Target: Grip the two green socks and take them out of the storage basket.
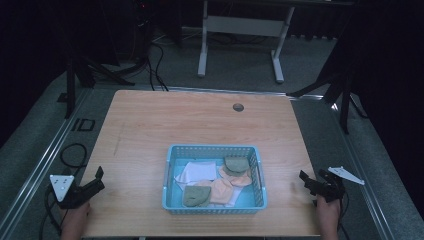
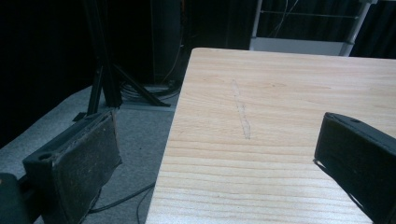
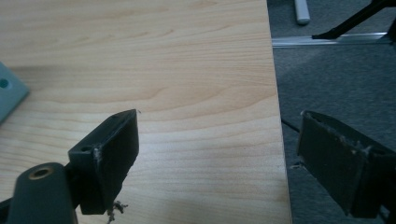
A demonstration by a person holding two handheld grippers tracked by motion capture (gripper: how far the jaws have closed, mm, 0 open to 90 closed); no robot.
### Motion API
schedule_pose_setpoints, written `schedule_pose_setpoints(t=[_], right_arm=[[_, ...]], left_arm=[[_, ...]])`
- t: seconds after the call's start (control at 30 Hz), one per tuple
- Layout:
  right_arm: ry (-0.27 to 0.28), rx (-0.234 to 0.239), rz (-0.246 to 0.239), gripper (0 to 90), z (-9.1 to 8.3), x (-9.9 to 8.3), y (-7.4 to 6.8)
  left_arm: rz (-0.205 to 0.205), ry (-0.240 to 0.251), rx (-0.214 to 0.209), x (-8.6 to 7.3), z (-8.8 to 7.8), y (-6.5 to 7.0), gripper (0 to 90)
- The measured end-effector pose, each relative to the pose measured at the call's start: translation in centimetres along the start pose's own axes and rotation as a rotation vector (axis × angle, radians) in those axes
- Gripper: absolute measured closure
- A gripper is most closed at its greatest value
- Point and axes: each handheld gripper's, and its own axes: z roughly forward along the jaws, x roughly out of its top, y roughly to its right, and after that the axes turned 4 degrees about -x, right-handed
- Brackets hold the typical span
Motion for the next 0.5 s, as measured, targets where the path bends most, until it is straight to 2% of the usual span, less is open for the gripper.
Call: schedule_pose_setpoints(t=[0.13,0.23,0.33,0.4,0.5], right_arm=[[-0.017,0.0,-0.028,13.1,0.12,0.03,-0.31],[-0.016,-0.005,-0.029,13.2,0.09,0.04,-0.37],[-0.016,0.02,-0.019,13.1,0.08,0.04,-0.2],[-0.031,0.056,-0.008,12.9,0.13,0.04,0.03],[-0.035,0.075,-0.024,12.9,0.1,0.02,0.12]], left_arm=[[-0.003,0.0,0.0,0.01,0.02,-0.01,0.5],[-0.004,0.0,-0.001,0.02,0.03,-0.05,0.5],[-0.007,0.0,-0.002,0.02,0.04,-0.06,0.5],[-0.008,0.001,-0.002,0.01,0.03,-0.07,0.5],[-0.009,0.002,-0.003,0.01,0.02,-0.07,0.5]])
